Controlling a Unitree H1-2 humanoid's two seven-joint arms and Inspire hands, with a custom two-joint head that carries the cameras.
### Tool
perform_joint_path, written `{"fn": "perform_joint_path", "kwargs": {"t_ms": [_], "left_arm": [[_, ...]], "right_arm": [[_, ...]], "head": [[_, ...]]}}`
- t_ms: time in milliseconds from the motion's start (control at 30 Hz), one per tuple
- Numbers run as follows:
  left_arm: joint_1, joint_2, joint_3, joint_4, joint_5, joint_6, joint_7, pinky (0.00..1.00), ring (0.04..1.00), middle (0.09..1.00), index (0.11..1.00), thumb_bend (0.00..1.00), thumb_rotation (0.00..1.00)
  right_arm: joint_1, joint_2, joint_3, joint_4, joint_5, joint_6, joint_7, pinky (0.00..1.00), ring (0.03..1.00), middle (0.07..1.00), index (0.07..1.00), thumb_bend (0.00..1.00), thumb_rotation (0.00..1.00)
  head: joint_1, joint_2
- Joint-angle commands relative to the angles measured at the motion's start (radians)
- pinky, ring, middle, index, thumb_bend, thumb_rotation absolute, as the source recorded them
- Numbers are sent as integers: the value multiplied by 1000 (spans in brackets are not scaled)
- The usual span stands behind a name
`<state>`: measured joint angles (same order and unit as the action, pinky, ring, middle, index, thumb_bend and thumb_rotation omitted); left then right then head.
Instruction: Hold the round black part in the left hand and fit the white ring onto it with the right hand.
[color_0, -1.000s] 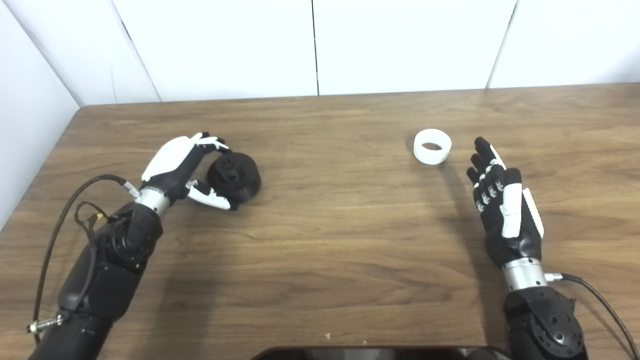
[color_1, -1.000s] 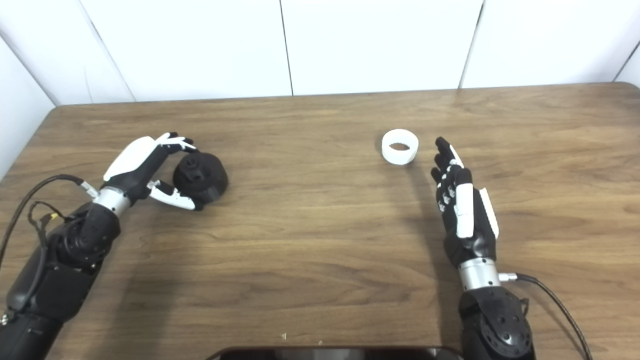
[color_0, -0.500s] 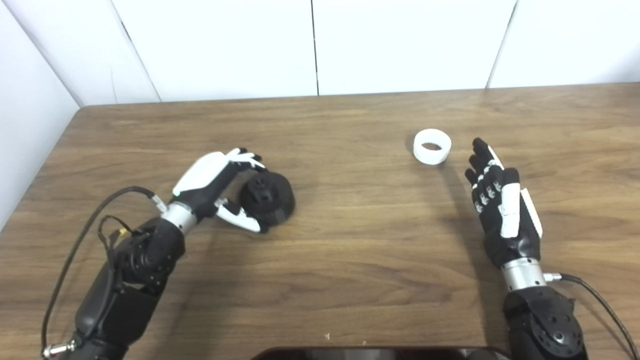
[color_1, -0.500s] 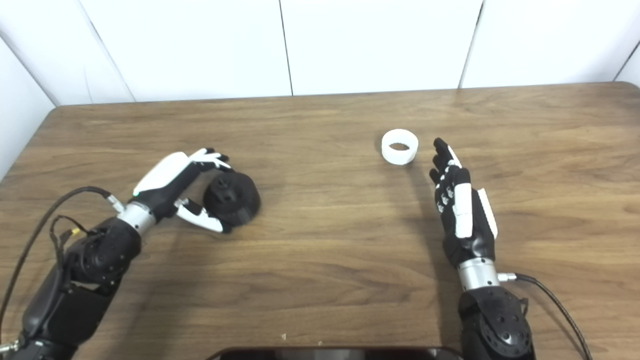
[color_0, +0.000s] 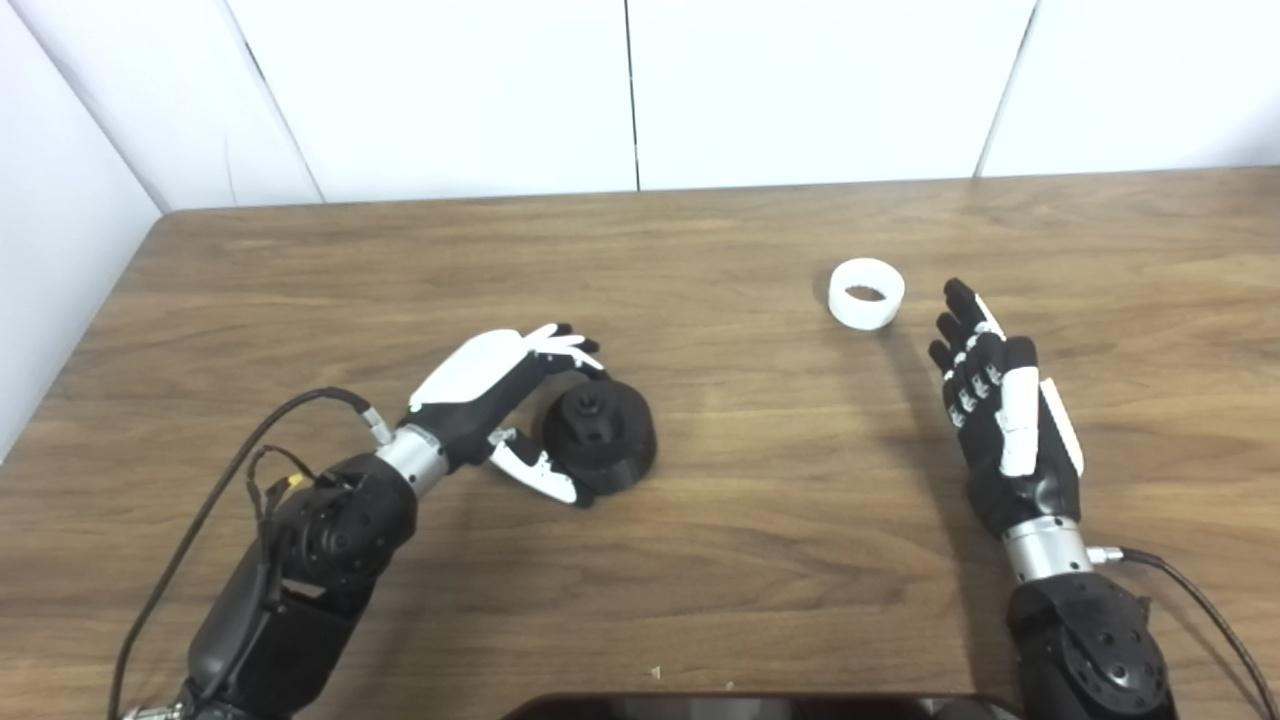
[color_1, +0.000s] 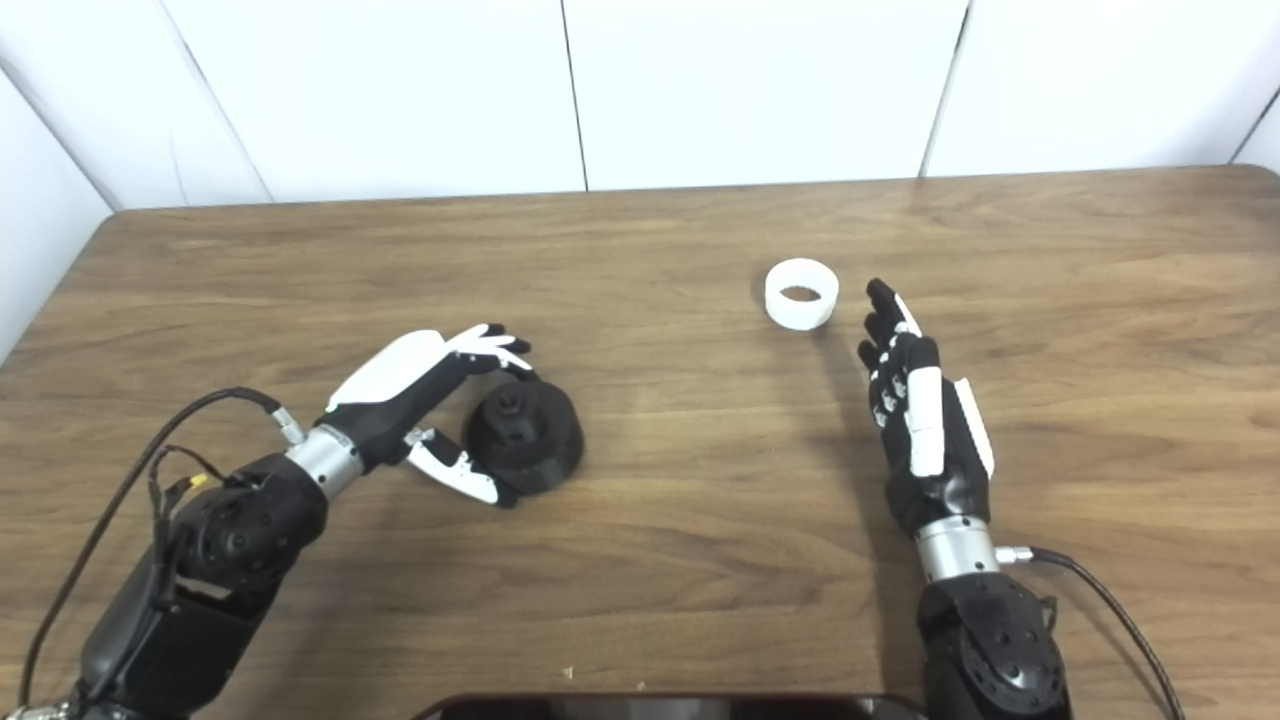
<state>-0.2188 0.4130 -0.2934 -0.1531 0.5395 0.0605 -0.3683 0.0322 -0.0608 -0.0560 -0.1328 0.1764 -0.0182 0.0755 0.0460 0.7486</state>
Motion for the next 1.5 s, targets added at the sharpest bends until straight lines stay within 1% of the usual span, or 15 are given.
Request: {"fn": "perform_joint_path", "kwargs": {"t_ms": [0, 100, 200, 333, 467, 700, 967, 1067, 1300, 1467], "left_arm": [[-32, 0, -7, -45, 11, -28, 0, 895, 973, 896, 612, 844, 202], [-27, -3, -24, -59, 13, -27, -14, 912, 985, 902, 615, 850, 227], [-24, -7, -33, -77, 10, -30, -27, 906, 991, 908, 613, 842, 244], [-27, -10, -48, -106, 14, -27, -50, 937, 991, 908, 616, 849, 243], [-27, -18, -66, -119, 7, -61, -60, 961, 982, 902, 611, 854, 249], [-15, -33, -93, -142, 17, -62, -88, 985, 982, 900, 612, 869, 233], [0, -34, -125, -135, 36, -100, -99, 982, 979, 897, 604, 862, 239], [1, -37, -133, -128, 47, -112, -97, 975, 974, 894, 599, 863, 244], [0, -52, -134, -98, 56, -131, -89, 967, 969, 890, 597, 860, 239], [-4, -61, -128, -77, 76, -129, -84, 969, 969, 888, 596, 867, 237]], "right_arm": [[63, 6, 6, 54, 5, -6, 13, 1000, 1000, 996, 945, 673, 1000], [64, 8, 8, 51, 7, -5, 13, 1000, 1000, 997, 949, 679, 1000], [64, 8, 9, 51, 1, -2, 10, 1000, 1000, 998, 950, 688, 1000], [67, 10, 9, 46, 2, -4, 9, 1000, 1000, 998, 949, 675, 1000], [70, 12, 9, 44, -5, -6, 5, 1000, 1000, 995, 947, 676, 1000], [76, 18, 8, 36, 1, -3, 2, 1000, 1000, 993, 947, 667, 1000], [80, 21, 8, 32, 0, 0, -1, 1000, 1000, 989, 943, 681, 1000], [82, 23, 7, 31, 8, -3, 2, 1000, 1000, 986, 943, 671, 1000], [82, 21, 4, 35, 4, -8, -1, 1000, 1000, 988, 943, 661, 1000], [80, 21, 5, 39, 1, -10, 0, 1000, 1000, 985, 942, 658, 1000]], "head": [[0, 1], [-2, 3], [-2, 4], [-3, 5], [-5, 8], [-5, 12], [-8, 18], [-10, 20], [-7, 20], [-6, 17]]}}
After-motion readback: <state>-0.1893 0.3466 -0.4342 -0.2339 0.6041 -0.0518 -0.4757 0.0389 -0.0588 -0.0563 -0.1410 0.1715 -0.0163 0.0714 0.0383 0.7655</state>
